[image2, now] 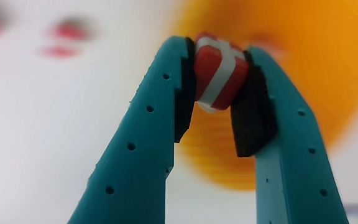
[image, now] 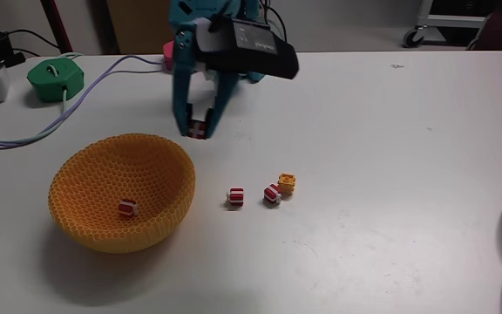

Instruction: Place cube pieces into the yellow basket

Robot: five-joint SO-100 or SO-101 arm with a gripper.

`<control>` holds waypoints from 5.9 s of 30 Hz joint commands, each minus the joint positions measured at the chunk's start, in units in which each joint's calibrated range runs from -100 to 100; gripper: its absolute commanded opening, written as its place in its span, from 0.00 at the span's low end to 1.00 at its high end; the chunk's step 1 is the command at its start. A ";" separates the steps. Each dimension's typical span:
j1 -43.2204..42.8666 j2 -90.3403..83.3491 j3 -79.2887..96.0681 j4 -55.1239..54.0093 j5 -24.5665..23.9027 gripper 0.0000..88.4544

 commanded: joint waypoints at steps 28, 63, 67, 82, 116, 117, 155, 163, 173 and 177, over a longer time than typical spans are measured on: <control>-36.54 4.11 29.40 -19.22 -16.51 0.62; -20.42 11.12 20.74 -32.08 -6.01 0.03; -13.70 1.75 14.57 -24.17 -0.20 0.03; 4.38 -1.66 17.65 -13.57 5.37 0.52; -24.05 24.38 23.14 -46.58 -17.97 0.47; -23.86 25.51 22.18 -46.84 -17.83 0.47; 1.67 9.51 2.15 -34.25 6.50 0.00; 5.03 7.05 8.99 -26.34 9.82 0.55; -9.70 -1.00 11.01 -19.30 -7.81 0.45; -18.36 -2.33 17.56 -20.43 -16.56 0.48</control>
